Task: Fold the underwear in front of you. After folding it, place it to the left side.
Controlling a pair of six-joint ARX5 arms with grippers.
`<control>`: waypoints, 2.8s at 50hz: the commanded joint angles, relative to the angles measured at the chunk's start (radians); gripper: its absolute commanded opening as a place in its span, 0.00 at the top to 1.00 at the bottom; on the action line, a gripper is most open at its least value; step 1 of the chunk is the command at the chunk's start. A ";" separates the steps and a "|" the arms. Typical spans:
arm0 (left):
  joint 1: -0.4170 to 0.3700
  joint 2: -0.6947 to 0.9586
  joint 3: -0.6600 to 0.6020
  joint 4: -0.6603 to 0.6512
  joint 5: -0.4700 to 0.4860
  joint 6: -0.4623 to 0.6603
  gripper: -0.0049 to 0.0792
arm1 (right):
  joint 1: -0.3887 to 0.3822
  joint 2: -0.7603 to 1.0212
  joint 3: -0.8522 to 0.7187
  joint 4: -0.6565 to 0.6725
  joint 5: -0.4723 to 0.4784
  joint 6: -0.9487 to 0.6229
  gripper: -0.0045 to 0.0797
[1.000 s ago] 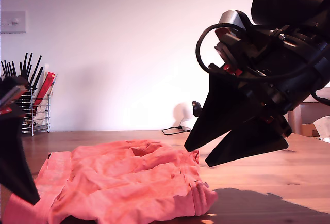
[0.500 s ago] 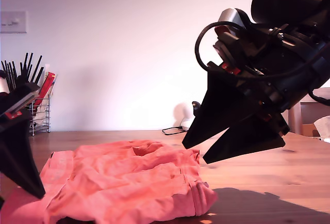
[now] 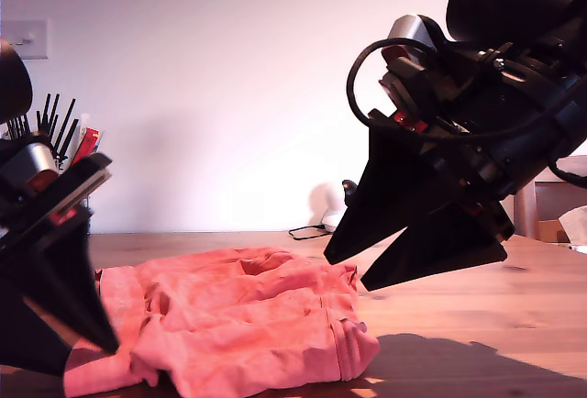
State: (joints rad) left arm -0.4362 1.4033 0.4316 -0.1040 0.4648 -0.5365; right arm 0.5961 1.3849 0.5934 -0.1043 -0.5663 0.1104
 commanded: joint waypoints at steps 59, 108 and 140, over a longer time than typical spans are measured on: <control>-0.016 0.030 0.003 -0.227 0.051 0.182 0.96 | -0.008 0.143 0.056 -0.124 0.107 0.061 0.44; -0.016 0.030 0.003 -0.319 0.075 0.284 0.96 | -0.009 0.163 0.076 -0.164 0.131 0.032 0.96; -0.016 -0.019 0.109 -0.553 0.339 0.359 0.96 | -0.006 0.161 0.360 -0.634 0.131 -0.177 0.96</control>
State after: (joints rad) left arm -0.4500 1.4078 0.5068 -0.6365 0.7887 -0.1947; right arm 0.5903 1.5341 0.9276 -0.7292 -0.4370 -0.0521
